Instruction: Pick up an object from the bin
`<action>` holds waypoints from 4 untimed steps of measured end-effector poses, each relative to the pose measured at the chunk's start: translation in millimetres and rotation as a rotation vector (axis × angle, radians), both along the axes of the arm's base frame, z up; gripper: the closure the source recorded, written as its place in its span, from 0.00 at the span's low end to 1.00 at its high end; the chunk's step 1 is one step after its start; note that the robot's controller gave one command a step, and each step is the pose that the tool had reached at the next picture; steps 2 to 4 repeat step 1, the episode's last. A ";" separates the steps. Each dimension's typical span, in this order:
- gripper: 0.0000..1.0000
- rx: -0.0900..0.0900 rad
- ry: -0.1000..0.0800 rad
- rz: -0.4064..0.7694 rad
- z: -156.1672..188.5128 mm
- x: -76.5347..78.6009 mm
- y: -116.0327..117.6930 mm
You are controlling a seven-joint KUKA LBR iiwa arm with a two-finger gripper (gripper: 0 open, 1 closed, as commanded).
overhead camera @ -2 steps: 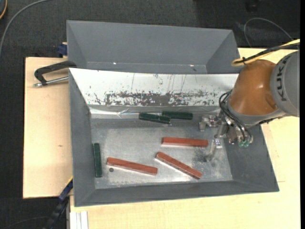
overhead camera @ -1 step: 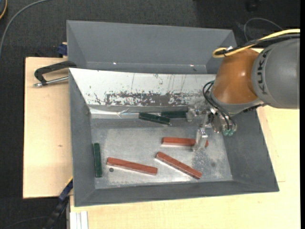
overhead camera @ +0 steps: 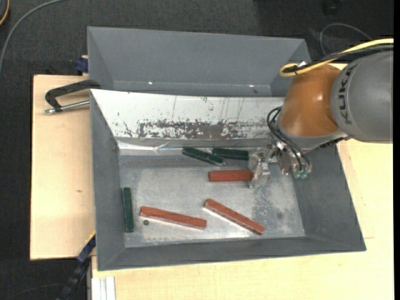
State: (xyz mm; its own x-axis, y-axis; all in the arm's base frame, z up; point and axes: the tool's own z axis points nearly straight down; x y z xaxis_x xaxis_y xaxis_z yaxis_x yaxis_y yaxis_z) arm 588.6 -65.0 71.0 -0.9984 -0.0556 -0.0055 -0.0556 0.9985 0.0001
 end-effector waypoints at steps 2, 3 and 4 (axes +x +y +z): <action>1.00 -0.001 -0.003 0.026 153.4 -6.5 9.5; 1.00 -0.001 -0.003 0.026 153.4 -6.5 9.5; 1.00 -0.001 -0.003 0.026 153.4 -6.5 9.5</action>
Offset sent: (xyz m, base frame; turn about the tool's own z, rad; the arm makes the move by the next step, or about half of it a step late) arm -0.0084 0.0092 0.1512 -0.0274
